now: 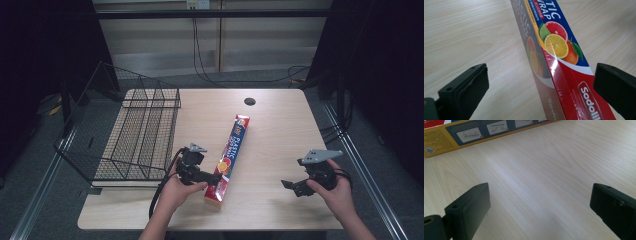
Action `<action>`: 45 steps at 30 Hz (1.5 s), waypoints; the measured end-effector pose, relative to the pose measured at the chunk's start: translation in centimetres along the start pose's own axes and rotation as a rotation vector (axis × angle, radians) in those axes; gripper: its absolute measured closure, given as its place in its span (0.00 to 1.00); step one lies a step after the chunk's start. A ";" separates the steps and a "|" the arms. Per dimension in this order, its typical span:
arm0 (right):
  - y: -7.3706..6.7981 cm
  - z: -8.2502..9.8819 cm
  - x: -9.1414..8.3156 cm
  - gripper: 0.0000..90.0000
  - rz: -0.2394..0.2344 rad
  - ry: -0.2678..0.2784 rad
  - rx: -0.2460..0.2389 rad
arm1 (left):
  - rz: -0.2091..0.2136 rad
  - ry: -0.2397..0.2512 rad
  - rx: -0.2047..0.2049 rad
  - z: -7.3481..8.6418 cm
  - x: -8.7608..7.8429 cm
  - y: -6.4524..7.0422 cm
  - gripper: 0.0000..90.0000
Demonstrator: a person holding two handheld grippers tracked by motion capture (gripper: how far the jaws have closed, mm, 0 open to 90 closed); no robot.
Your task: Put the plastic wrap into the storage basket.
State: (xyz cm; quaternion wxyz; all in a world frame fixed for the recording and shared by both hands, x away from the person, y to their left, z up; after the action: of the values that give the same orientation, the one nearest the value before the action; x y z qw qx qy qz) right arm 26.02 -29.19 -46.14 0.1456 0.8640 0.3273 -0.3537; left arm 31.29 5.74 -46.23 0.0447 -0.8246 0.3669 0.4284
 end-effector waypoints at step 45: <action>0.4 0.0 -0.5 0.03 0.018 0.053 0.014 | -0.066 -0.188 -0.055 -8.7 8.2 1.2 0.10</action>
State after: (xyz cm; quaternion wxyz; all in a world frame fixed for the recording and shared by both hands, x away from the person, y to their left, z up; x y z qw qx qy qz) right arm 26.05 -29.74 -45.78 0.1339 0.8770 0.3207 -0.3317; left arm 39.36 -3.18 -46.52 0.0705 -0.7933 0.3218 0.5120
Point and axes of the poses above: each handheld gripper's, and its own axes: x roughly forward along the jaws, z roughly out of its underside, y roughly to its right, the point moved 2 cm from there along x, roughly forward along the jaws, and after that the axes turned 2 degrees about -x, right-handed, at the moved point
